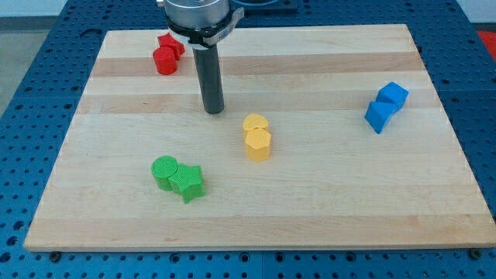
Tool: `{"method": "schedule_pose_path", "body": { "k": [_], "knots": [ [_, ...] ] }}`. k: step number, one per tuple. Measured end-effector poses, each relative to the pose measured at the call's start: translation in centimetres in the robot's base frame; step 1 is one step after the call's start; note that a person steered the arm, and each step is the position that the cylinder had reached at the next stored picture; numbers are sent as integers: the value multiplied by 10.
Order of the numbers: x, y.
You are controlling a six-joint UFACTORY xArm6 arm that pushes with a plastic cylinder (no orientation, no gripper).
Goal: Move yellow heart below blue triangle
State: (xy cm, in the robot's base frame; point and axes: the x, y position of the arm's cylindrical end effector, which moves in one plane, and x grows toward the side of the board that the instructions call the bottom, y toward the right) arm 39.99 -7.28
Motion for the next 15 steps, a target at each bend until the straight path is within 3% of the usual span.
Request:
{"method": "schedule_pose_path", "body": {
  "k": [1, 2, 4, 7, 8, 9, 11, 12, 13, 15],
  "knots": [
    [50, 0],
    [50, 0],
    [50, 76],
    [53, 127],
    [63, 139],
    [104, 178],
    [120, 171],
    [122, 138],
    [97, 111],
    [57, 111]
  ]
}}
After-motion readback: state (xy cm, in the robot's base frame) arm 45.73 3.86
